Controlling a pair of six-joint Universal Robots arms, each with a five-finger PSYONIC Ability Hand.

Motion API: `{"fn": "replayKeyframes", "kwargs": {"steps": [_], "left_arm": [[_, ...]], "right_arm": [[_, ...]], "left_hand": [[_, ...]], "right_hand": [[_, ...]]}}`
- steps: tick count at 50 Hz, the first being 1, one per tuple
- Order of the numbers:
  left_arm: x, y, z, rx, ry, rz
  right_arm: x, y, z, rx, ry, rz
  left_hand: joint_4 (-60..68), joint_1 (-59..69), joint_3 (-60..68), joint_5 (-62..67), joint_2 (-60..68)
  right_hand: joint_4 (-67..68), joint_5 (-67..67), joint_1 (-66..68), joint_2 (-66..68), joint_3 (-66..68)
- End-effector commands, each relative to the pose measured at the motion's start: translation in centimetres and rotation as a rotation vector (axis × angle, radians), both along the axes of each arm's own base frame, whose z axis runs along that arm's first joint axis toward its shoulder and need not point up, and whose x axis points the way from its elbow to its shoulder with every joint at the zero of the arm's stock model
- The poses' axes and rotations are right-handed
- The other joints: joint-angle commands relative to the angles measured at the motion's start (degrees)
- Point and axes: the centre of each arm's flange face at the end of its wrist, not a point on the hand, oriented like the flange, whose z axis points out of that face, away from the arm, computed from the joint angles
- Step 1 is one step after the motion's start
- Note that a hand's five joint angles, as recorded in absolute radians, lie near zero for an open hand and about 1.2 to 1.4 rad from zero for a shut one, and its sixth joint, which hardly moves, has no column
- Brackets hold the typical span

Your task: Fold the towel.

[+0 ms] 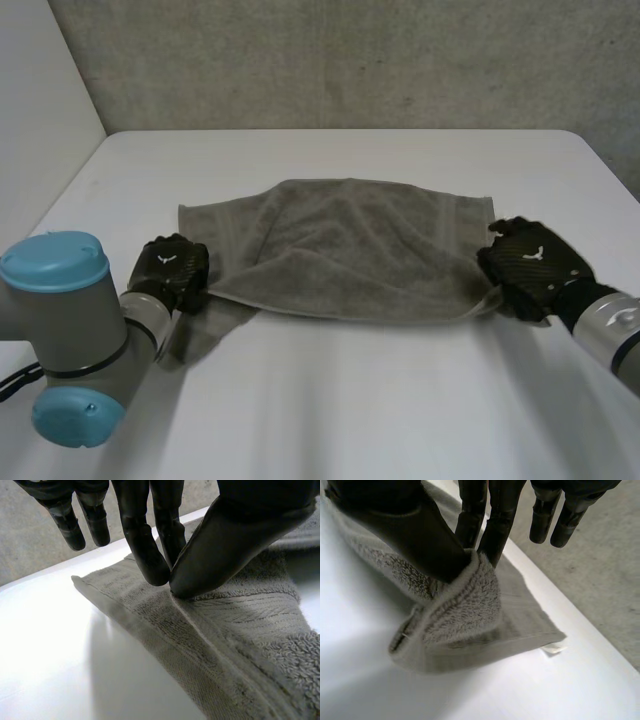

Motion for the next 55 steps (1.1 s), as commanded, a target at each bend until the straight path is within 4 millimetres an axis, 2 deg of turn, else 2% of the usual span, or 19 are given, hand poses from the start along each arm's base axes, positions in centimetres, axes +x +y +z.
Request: {"fn": "replayKeyframes", "kwargs": {"steps": [1,3,4,9,10,11,12,14,15,20,26,31,41,48,50,51,52,53,55], "left_arm": [[-0.3,1.1,1.1,0.004,0.027,-0.076],[-0.6,2.2,2.3,0.003,0.05,-0.146],[-0.6,2.2,2.3,0.003,0.05,-0.146],[-0.5,3.7,5.6,-0.013,0.048,-0.212],[-0.5,3.7,5.6,-0.013,0.048,-0.212],[-0.2,3.8,6.4,-0.027,0.035,-0.213],[-0.2,3.8,6.4,-0.028,0.035,-0.213],[0.4,3.8,8.1,-0.078,-0.006,-0.21],[0.4,3.8,8.1,-0.078,-0.006,-0.21],[1.2,3.7,11.3,-0.223,-0.107,-0.215],[1.4,4.5,12.5,-0.252,-0.158,-0.23],[1.6,6.3,13.2,-0.193,-0.174,-0.282],[1.3,8.3,13.9,-0.127,-0.149,-0.388],[1.3,8.4,14.5,-0.101,-0.145,-0.401],[1.3,8.1,14.4,-0.097,-0.147,-0.398],[1.4,7.7,14.4,-0.093,-0.147,-0.392],[1.4,7.0,13.8,-0.073,-0.149,-0.386],[1.4,7.0,13.8,-0.073,-0.149,-0.386],[1.0,5.3,11.9,-0.006,-0.151,-0.395]], "right_arm": [[-1.7,-0.2,2.7,0.028,-0.029,-0.011],[-1.9,-0.2,3.4,0.03,-0.036,-0.006],[-1.9,-0.2,3.4,0.03,-0.036,-0.006],[-3.8,-1.2,6.7,-0.024,-0.042,-0.046],[-3.8,-1.2,6.7,-0.024,-0.042,-0.046],[-4.0,-1.4,7.3,-0.04,-0.042,-0.048],[-4.0,-1.5,8.0,-0.058,-0.042,-0.042],[-3.9,-1.5,8.5,-0.074,-0.042,-0.033],[-3.9,-1.5,8.5,-0.074,-0.042,-0.033],[-4.0,-1.2,10.8,-0.149,-0.035,-0.027],[-4.1,-0.5,12.5,-0.195,-0.029,-0.024],[-4.8,0.3,14.0,-0.208,-0.04,-0.003],[-6.4,0.8,14.9,-0.157,-0.089,0.031],[-6.8,0.4,14.7,-0.151,-0.096,0.055],[-7.2,-0.8,13.2,-0.107,-0.094,0.053],[-7.2,-0.8,13.2,-0.106,-0.094,0.053],[-7.2,-1.5,11.9,-0.066,-0.092,0.064],[-7.2,-1.5,11.9,-0.066,-0.092,0.065],[-6.2,-2.6,9.5,-0.008,-0.051,0.106]], "left_hand": [[-3.0,8.1,-2.5,5.5,4.4],[-3.0,8.1,-2.5,5.5,4.4],[-3.0,8.1,-2.5,5.5,4.4],[-3.0,8.1,-2.5,5.5,4.4],[-3.0,8.1,-2.5,5.5,4.4],[-3.0,8.1,-2.5,5.5,4.4],[-3.0,8.1,-2.5,5.5,4.4],[-3.0,8.1,-2.5,5.5,4.4],[-3.0,8.1,-2.5,5.5,4.4],[-3.0,8.1,-2.5,5.5,4.4],[-3.0,8.1,-2.5,5.5,4.4],[-3.0,8.1,-2.5,5.5,4.4],[-3.0,8.1,-2.5,5.5,4.4],[-3.0,8.1,-2.5,5.5,4.4],[-3.0,8.1,-2.5,5.5,4.4],[-3.0,8.1,-2.5,5.5,4.4],[-3.0,8.1,-2.5,5.5,4.4],[-3.0,8.1,-2.5,5.5,4.4],[-3.0,8.1,-2.5,5.5,4.4]], "right_hand": [[-0.4,4.0,5.0,6.2,-0.4],[-0.4,4.0,5.0,6.2,-0.4],[-0.4,4.0,5.0,6.2,-0.4],[-0.4,4.0,5.0,6.2,-0.4],[-0.4,4.0,5.0,6.2,-0.4],[-0.4,4.0,5.0,6.2,-0.4],[-0.4,4.0,5.0,6.2,-0.4],[-0.4,4.0,5.0,6.2,-0.4],[-0.4,4.0,5.0,6.2,-0.4],[-0.4,4.0,5.0,6.2,-0.4],[-0.4,4.0,5.0,6.2,-0.4],[-0.4,4.0,5.0,6.2,-0.4],[-0.4,4.0,5.0,6.2,-0.4],[-0.4,4.0,5.0,6.2,-0.4],[-0.4,4.0,5.0,6.2,-0.4],[-0.4,4.0,5.0,6.2,-0.4],[-0.4,4.0,5.0,6.2,-0.4],[-0.4,4.0,5.0,6.2,-0.4],[-0.4,4.0,5.0,6.2,-0.4]]}}
